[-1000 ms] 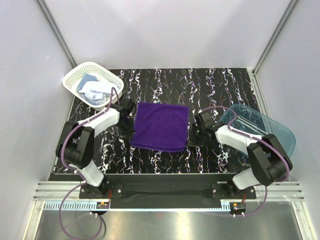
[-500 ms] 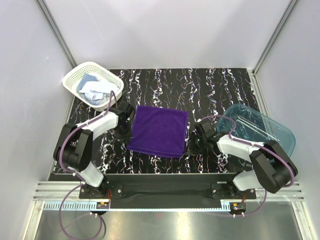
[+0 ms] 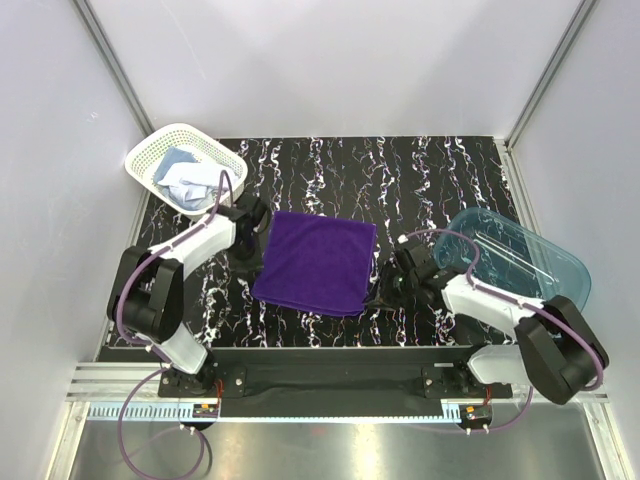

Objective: Fold and stack the towels
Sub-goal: Fold the towel

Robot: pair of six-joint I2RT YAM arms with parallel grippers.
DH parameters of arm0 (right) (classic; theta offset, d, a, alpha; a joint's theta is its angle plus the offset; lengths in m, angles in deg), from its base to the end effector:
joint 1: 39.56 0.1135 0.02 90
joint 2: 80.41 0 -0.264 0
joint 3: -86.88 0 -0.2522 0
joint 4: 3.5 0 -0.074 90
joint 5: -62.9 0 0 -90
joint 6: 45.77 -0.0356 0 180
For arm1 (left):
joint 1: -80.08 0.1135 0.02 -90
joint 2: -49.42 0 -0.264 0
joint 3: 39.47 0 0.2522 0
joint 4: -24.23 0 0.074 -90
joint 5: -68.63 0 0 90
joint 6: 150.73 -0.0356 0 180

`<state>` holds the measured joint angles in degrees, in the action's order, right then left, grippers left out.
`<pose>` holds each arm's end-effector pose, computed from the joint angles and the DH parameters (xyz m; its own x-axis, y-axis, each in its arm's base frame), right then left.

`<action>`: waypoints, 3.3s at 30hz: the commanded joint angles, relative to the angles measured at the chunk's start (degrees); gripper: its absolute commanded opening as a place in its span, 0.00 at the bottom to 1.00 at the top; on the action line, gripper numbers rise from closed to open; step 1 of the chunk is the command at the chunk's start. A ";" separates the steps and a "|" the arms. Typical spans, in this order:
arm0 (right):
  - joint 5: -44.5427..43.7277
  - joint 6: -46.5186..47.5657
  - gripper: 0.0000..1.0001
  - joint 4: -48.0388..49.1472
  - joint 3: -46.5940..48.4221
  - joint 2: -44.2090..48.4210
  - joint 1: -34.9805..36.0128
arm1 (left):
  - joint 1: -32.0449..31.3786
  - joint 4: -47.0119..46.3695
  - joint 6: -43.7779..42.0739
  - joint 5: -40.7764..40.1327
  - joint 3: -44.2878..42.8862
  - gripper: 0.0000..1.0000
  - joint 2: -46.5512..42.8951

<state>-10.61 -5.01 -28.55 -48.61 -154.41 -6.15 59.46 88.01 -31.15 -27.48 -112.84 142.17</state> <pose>0.1860 0.1348 0.1550 -0.9480 0.2448 -0.2036 0.0805 0.8031 0.5904 0.2668 -0.0963 0.1849 -0.9752 -0.1575 -0.1557 -0.1645 0.9858 0.0331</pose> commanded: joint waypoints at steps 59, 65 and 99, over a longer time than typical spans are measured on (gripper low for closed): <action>18.31 61.45 0.56 -36.08 73.85 -57.31 -20.75 | 6.47 -2.56 -41.01 22.37 -55.96 0.36 42.86; 19.63 63.29 0.36 -37.23 75.25 -59.24 -20.75 | 7.17 -2.38 -41.71 23.33 -55.87 0.21 43.04; 22.62 66.11 0.40 -38.19 79.47 -62.06 -22.95 | 9.64 0.78 -43.65 29.75 -58.77 0.17 44.53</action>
<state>10.18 59.65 -65.71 28.76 -215.37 -28.86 68.96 88.99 -73.88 -0.16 -169.08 185.84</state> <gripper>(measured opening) 0.405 0.198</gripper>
